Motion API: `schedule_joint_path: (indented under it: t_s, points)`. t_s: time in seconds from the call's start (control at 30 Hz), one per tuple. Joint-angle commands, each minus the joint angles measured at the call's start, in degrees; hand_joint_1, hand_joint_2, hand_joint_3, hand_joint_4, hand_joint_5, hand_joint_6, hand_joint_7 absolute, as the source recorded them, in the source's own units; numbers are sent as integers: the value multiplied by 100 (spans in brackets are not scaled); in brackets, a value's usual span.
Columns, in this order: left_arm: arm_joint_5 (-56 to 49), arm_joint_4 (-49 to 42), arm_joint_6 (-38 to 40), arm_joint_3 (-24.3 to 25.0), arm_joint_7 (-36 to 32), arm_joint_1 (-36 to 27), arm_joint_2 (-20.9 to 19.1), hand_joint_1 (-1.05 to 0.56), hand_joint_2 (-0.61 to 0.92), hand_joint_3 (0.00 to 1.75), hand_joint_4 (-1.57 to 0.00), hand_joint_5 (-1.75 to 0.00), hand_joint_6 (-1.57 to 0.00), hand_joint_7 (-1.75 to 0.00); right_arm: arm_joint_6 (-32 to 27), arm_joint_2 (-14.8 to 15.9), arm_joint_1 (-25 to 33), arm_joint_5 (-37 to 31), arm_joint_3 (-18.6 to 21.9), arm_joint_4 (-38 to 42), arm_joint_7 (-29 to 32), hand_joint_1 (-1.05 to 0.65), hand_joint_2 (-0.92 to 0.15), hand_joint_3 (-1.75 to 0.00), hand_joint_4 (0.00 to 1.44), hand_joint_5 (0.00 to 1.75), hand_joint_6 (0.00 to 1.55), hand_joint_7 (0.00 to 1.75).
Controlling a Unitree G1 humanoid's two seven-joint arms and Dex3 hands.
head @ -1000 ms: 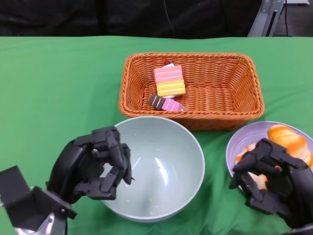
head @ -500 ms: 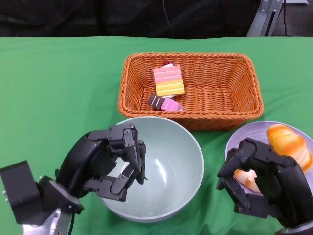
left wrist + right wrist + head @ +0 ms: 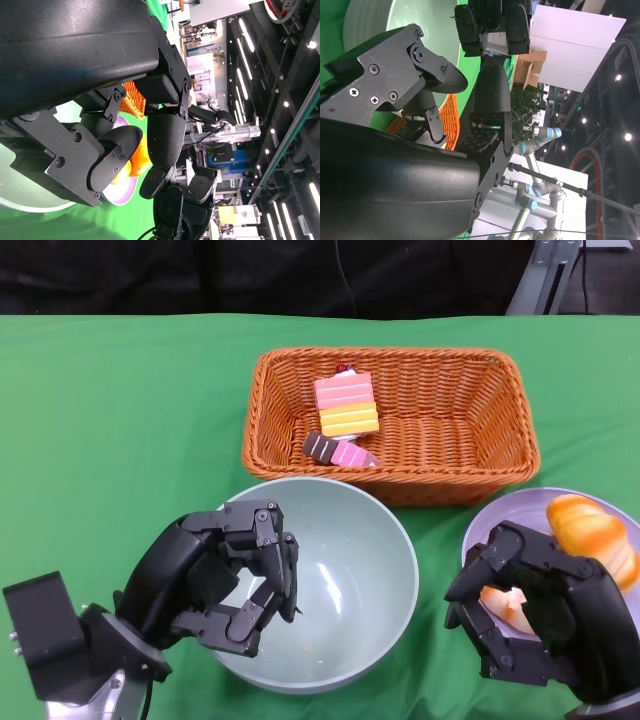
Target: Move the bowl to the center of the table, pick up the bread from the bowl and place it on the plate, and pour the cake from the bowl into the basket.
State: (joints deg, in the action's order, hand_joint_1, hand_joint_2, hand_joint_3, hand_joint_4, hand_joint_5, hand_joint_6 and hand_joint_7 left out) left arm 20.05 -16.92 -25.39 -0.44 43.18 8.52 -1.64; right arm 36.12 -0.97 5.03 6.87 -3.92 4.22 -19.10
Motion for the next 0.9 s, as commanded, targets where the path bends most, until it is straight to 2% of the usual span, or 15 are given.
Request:
schedule_joint_path:
  t_s: [0.03, 0.9]
  points:
    - [-58, -78, -98, 36, -29, 57, -93, -3, 43, 142, -77, -174, -77, -150, 83, 71, -18, 102, 36, 93, 8, -10, -53, -104, 77, 155, 69, 131]
    - [2, -261, -218, 63, -3, 121, -90, -2, 44, 142, -78, -174, -79, -150, 202, 49, -107, 122, 48, 273, 35, -12, -56, -97, 78, 154, 71, 129]
